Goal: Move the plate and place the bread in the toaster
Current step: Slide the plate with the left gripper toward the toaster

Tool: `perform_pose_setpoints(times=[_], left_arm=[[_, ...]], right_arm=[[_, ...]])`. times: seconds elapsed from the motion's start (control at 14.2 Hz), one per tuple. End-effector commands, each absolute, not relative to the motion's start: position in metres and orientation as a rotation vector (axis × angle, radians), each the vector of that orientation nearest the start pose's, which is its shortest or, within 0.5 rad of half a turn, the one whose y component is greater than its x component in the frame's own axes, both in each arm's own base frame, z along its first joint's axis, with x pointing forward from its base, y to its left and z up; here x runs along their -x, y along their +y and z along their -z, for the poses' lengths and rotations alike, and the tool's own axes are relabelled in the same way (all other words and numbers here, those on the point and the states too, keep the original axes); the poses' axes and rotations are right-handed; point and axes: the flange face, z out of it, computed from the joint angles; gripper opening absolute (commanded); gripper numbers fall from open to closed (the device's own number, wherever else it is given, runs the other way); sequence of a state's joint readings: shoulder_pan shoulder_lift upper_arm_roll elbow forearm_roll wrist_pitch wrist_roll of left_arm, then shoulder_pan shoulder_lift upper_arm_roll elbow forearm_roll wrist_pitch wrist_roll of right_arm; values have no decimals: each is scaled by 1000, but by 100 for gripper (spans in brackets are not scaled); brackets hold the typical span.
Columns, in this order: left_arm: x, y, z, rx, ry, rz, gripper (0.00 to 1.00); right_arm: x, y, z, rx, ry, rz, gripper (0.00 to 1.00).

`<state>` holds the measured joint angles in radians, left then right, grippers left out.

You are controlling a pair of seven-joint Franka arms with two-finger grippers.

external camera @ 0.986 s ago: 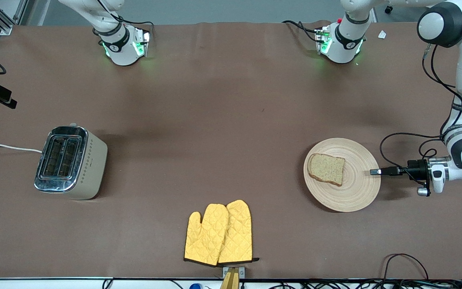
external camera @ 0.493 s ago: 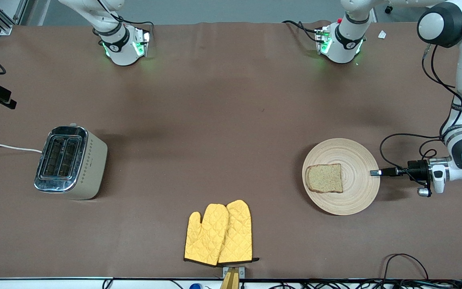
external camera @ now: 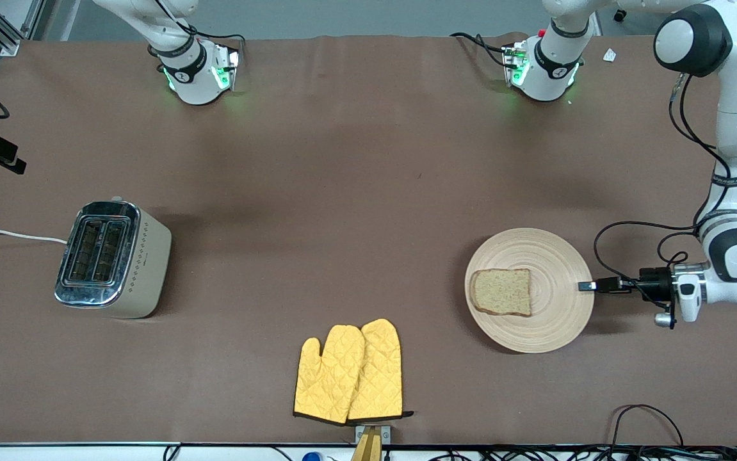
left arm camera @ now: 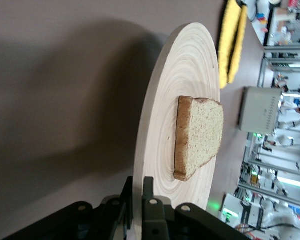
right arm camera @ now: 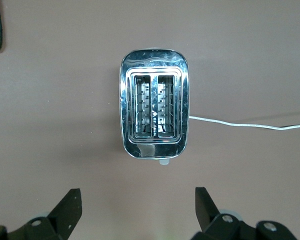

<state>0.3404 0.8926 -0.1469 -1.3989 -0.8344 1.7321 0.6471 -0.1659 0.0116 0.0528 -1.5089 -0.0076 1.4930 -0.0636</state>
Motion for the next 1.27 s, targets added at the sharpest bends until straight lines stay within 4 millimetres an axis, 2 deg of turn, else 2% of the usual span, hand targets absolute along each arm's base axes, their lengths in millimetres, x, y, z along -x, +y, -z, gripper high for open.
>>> perform_pose_setpoints(times=[0.0,0.07,0.14,0.42,0.49,0.85,1.13,1.2], left_arm=[[-688,32,-196,-2046,-135,125,2],[-691,12,-200,-2029,-150,122,2],[-695,-16,-202,-2024,-173,117,2],[-697,-98,-200,-2053,-249,113,2],[-694,-129,-200,-2046,-264,117,2],[-666,-257,-177,-2038,-205,138,2],[-638,-338,-162,-2023,-125,137,2],[-631,-349,-148,-2039,-107,135,2]], right_arm=[[-541,-65,-645,3157,109,-46,100],[-541,-66,-645,3157,111,-44,100],[-541,-66,-644,3157,114,-51,100],[-540,-70,-644,3155,121,-51,100],[-541,-70,-644,3155,123,-48,100],[-541,-70,-643,3155,121,-51,100],[-541,-70,-644,3156,118,-39,100],[-542,-71,-644,3156,121,-36,100]])
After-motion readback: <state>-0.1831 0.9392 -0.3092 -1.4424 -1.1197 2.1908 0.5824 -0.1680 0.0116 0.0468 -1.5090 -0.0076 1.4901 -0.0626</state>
